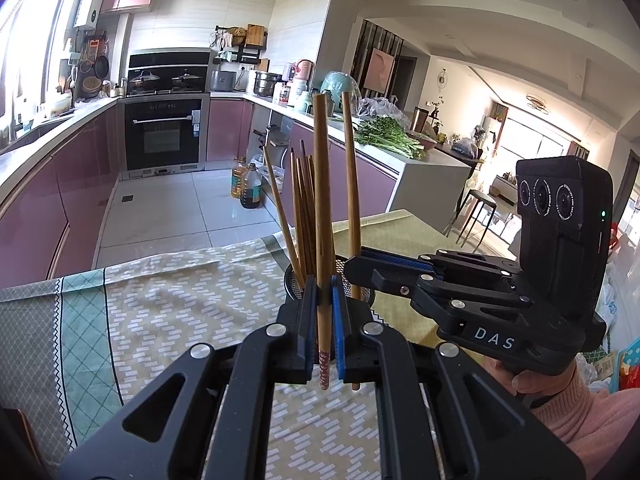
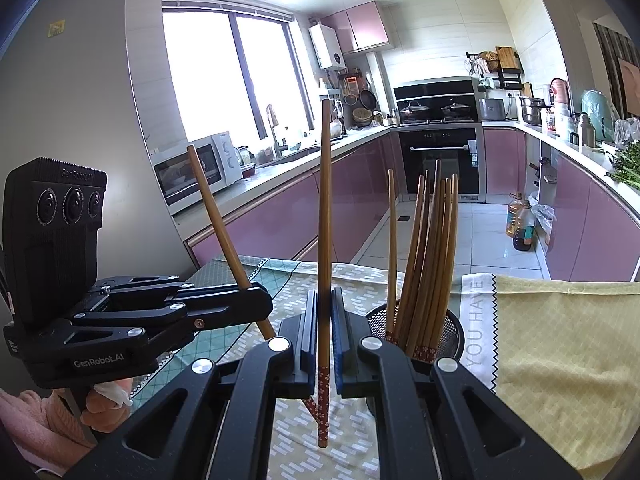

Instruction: Organize utensils

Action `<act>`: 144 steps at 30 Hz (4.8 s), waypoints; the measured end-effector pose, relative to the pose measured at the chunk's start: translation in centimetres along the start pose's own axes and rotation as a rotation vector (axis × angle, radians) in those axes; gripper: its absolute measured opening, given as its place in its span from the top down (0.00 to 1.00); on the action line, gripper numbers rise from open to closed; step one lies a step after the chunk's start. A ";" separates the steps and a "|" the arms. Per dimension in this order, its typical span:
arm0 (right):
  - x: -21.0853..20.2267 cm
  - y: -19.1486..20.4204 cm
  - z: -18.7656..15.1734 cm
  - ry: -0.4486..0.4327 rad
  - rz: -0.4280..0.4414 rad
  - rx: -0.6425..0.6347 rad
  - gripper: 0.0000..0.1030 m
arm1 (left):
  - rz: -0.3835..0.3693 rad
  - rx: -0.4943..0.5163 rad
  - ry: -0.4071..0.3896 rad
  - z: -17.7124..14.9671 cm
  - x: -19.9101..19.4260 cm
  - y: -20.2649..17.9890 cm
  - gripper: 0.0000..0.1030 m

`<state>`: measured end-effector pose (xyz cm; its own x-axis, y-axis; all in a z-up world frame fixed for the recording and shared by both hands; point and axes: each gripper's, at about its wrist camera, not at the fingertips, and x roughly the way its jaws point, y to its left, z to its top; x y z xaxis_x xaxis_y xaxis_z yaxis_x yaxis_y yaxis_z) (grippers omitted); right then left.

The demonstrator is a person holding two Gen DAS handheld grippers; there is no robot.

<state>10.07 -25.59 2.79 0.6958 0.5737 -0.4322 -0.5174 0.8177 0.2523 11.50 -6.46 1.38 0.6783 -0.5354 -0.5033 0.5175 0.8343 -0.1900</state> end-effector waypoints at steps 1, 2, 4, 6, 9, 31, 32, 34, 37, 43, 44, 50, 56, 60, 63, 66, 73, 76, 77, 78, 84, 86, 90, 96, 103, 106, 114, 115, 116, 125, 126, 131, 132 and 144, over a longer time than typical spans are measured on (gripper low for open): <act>0.0 0.0 -0.2 0.000 0.001 0.000 0.95 | 0.000 0.001 0.000 0.0 0.0 0.0 0.92; 0.0 0.0 -0.3 0.000 0.000 0.000 0.95 | 0.000 0.001 -0.001 0.1 0.1 0.0 0.92; 0.0 0.0 -0.2 -0.001 0.001 0.000 0.95 | 0.000 0.001 -0.001 0.1 0.1 0.0 0.92; 0.0 0.0 -0.2 -0.002 0.000 0.002 0.95 | 0.001 0.001 -0.001 0.1 0.1 0.0 0.92; 0.0 0.1 0.0 -0.007 0.000 0.002 0.95 | 0.000 0.001 -0.003 0.2 0.1 0.0 0.92; 0.2 -0.6 1.1 -0.045 -0.001 0.012 0.95 | -0.004 0.008 -0.037 1.6 -0.5 -0.1 0.92; 0.2 -0.7 1.2 -0.046 -0.002 0.013 0.95 | -0.004 0.009 -0.038 1.7 -0.6 -0.1 0.92; 0.2 -1.0 1.3 -0.050 -0.006 0.013 0.95 | -0.003 0.011 -0.044 1.9 -0.7 -0.1 0.92; 0.2 -1.2 1.4 -0.056 -0.008 0.017 0.95 | -0.004 0.009 -0.051 2.2 -0.9 -0.2 0.92; 0.1 -1.8 1.9 -0.069 -0.008 0.020 0.95 | -0.010 0.011 -0.067 2.7 -1.2 -0.4 0.92; 0.2 -1.8 1.9 -0.073 -0.010 0.020 0.94 | -0.009 0.013 -0.071 2.9 -1.2 -0.5 0.92; 0.3 -2.1 2.4 -0.084 -0.015 0.020 0.94 | -0.015 0.017 -0.094 3.5 -1.6 -0.8 0.92; 0.1 -2.4 2.8 -0.098 -0.021 0.020 0.94 | -0.017 0.017 -0.109 3.9 -2.0 -0.8 0.92; 0.1 -2.4 2.9 -0.104 -0.026 0.021 0.94 | -0.020 0.016 -0.118 4.1 -2.1 -0.7 0.92; 0.2 -2.5 2.9 -0.105 -0.029 0.023 0.94 | -0.023 0.012 -0.122 4.2 -2.1 -0.7 0.92; 0.2 -2.7 3.0 -0.104 -0.032 0.025 0.94 | -0.025 0.010 -0.126 4.2 -2.2 -0.9 0.92; 0.2 -2.9 3.1 -0.112 -0.042 0.032 0.94 | -0.021 0.014 -0.131 4.4 -2.1 -1.0 0.92; 0.3 -2.9 3.1 -0.115 -0.049 0.034 0.94 | -0.020 0.011 -0.130 4.6 -2.0 -1.1 0.92; 0.3 -2.9 3.1 -0.116 -0.051 0.035 0.94 | -0.018 0.010 -0.130 4.5 -2.1 -1.1 0.92; 0.3 -2.9 3.0 -0.117 -0.053 0.036 0.95 | -0.019 0.008 -0.130 4.6 -2.0 -1.0 0.92; 0.8 -2.9 3.2 -0.117 -0.062 0.044 0.94 | -0.014 0.004 -0.131 4.6 -2.0 -0.9 0.92; 0.8 -2.9 3.2 -0.117 -0.066 0.045 0.94 | -0.011 0.004 -0.130 4.7 -2.0 -1.0 0.92; 1.0 -2.8 3.2 -0.117 -0.078 0.041 0.94 | -0.006 0.006 -0.126 4.9 -1.7 -1.2 0.92; 1.2 -2.8 3.0 -0.111 -0.089 0.042 0.95 | -0.004 0.006 -0.115 4.9 -1.0 -1.4 0.92; 1.5 -2.8 3.0 -0.105 -0.100 0.039 0.95 | 0.001 0.011 -0.109 5.2 -0.7 -1.5 0.92; 1.7 -2.6 2.9 -0.100 -0.104 0.037 0.95 | 0.002 0.013 -0.104 5.2 -0.4 -1.5 0.92; 1.8 -2.5 2.6 -0.094 -0.109 0.038 0.94 | 0.009 0.022 -0.093 5.2 0.2 -1.5 0.92; 1.8 -2.4 2.7 -0.092 -0.110 0.038 0.95 | 0.008 0.022 -0.090 5.3 0.2 -1.4 0.92; 1.8 -2.4 2.8 -0.092 -0.110 0.038 0.95 | 0.008 0.022 -0.089 5.3 0.4 -1.5 0.92; 2.0 -2.7 2.4 -0.085 -0.112 0.043 0.95 | 0.006 0.024 -0.075 5.2 1.0 -1.1 0.92; 2.0 -2.7 2.4 -0.085 -0.113 0.043 0.95 | 0.006 0.025 -0.075 5.1 1.0 -1.1 0.92; 2.2 -3.0 2.3 -0.080 -0.112 0.048 0.95 | 0.006 0.027 -0.066 5.0 1.4 -1.0 0.92; 2.2 -3.1 2.2 -0.079 -0.112 0.048 0.94 | 0.006 0.027 -0.064 5.0 1.5 -1.2 0.92; 2.4 -3.5 1.9 -0.067 -0.114 0.055 0.95 | 0.007 0.031 -0.042 4.9 2.6 -1.0 0.92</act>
<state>14.53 -26.93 2.53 0.7808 0.4777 -0.4026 -0.4065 0.8778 0.2532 15.34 -9.38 4.42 0.7032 -0.5348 -0.4685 0.5277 0.8342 -0.1601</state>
